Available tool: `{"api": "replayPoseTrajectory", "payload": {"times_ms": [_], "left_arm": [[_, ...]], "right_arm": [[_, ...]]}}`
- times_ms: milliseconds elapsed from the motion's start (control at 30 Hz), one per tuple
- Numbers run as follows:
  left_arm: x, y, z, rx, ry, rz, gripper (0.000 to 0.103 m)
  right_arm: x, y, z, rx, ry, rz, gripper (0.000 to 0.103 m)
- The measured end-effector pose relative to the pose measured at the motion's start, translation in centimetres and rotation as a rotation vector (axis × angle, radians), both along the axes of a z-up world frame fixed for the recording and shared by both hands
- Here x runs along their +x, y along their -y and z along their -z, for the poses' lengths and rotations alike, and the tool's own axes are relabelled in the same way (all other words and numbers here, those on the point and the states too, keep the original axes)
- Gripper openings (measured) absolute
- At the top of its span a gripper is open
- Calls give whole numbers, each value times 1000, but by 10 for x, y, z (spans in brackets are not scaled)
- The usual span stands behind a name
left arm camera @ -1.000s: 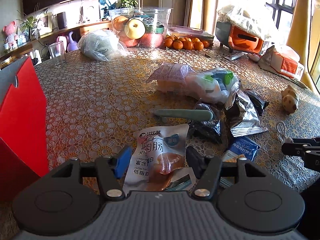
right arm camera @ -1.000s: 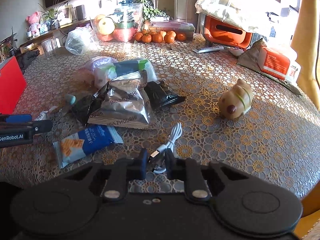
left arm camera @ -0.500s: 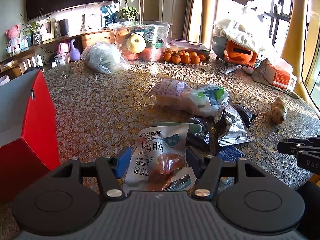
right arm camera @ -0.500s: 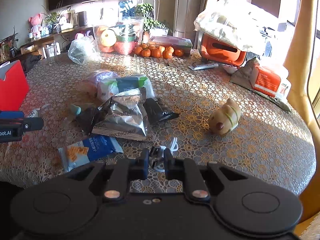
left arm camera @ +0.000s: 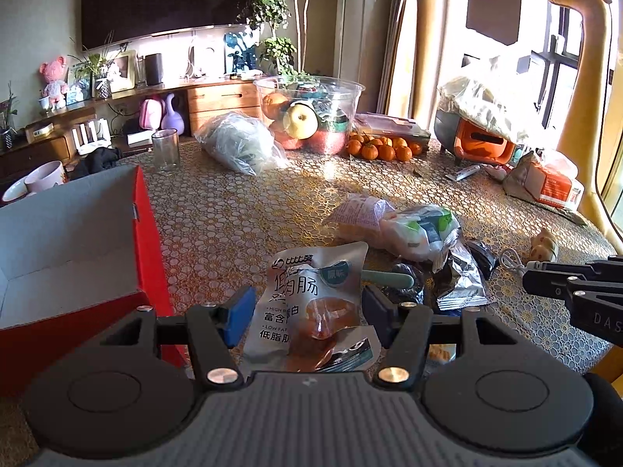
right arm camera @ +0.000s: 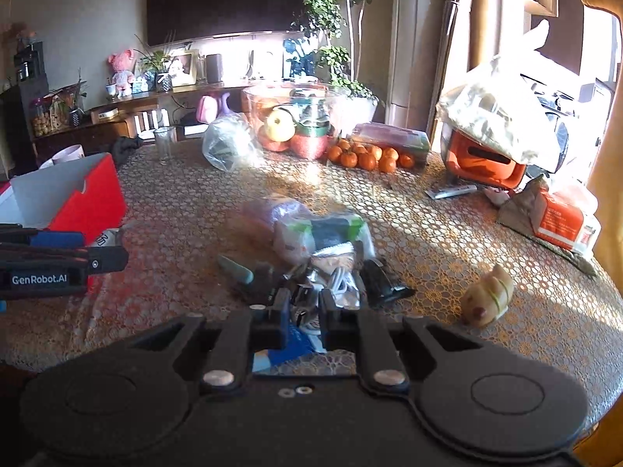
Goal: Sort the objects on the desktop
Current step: 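Carry the sausage packet with the left tool while the right tool holds the white cable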
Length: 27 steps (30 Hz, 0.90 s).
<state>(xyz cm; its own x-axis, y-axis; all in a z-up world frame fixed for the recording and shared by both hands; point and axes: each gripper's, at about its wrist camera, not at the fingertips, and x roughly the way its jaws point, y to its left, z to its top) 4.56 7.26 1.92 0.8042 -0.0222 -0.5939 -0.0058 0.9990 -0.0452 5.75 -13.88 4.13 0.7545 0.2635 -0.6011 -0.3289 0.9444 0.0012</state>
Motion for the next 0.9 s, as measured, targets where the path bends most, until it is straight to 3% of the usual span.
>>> {"api": "replayPoseTrajectory", "payload": {"times_ms": [567, 900], "left_arm": [[-48, -85, -43, 35, 92, -183, 60], [-62, -138, -51, 74, 105, -283, 60]], "right_arm": [[-14, -119, -50, 55, 88, -295, 14], [-12, -198, -59, 46, 118, -454, 14]]}}
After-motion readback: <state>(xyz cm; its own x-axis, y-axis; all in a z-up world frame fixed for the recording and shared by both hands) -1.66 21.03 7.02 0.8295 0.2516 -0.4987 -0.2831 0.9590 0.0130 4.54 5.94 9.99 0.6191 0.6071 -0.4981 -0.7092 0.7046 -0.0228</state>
